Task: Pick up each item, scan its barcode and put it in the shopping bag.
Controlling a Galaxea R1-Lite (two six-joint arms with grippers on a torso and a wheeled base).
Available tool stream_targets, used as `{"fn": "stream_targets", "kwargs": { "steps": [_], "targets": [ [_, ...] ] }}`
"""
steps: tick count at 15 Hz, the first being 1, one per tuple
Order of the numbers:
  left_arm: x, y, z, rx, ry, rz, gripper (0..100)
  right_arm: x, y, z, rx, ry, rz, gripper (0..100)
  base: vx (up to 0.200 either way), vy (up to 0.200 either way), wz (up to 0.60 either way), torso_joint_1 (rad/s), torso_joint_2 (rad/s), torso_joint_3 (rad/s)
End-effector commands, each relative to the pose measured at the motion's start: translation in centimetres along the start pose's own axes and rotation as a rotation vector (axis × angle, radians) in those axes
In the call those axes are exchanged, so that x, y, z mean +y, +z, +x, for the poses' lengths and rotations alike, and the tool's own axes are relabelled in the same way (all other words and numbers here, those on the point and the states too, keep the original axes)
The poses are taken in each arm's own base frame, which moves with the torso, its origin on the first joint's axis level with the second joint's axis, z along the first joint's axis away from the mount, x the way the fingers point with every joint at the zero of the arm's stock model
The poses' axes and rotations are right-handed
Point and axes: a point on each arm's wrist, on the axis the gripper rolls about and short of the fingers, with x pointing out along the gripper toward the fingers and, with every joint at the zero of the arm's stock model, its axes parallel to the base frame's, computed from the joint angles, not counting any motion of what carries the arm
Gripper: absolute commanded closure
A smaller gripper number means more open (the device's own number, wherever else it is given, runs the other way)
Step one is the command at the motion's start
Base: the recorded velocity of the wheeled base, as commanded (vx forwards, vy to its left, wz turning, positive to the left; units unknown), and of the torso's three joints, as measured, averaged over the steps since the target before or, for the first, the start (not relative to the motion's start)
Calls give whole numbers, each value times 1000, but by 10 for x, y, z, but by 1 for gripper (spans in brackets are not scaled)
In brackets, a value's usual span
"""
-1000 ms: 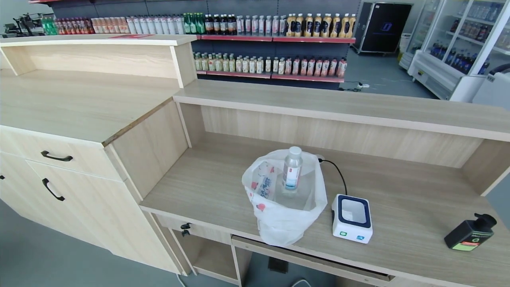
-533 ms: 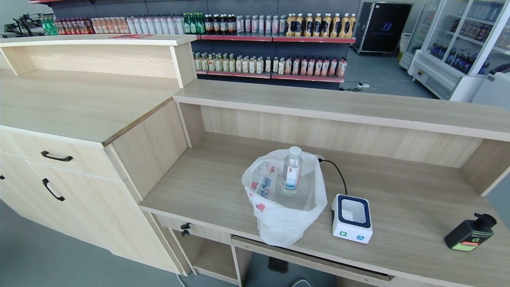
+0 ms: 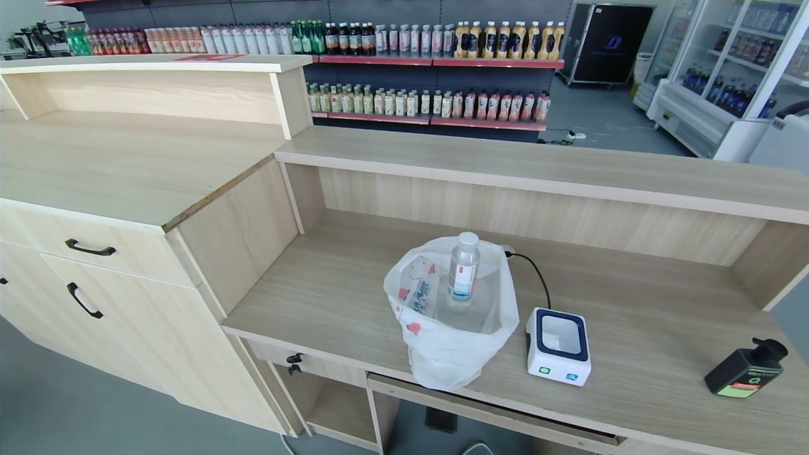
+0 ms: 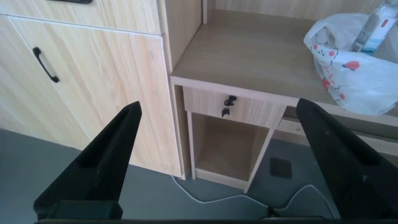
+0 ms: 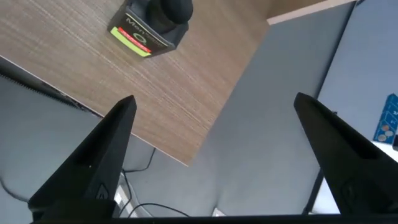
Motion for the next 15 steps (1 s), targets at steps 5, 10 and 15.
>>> {"fn": "stream_targets", "kwargs": {
  "steps": [5, 10, 15],
  "targets": [
    [0, 0, 0, 0, 0, 0, 0, 6, -26, 39, 27, 116, 182, 0, 0, 0, 0, 0, 0, 0],
    [0, 0, 0, 0, 0, 0, 0, -1, -33, 51, 29, 122, 262, 0, 0, 0, 0, 0, 0, 0],
    [0, 0, 0, 0, 0, 0, 0, -10, -43, 70, 28, 130, 261, 0, 0, 0, 0, 0, 0, 0]
  ]
}}
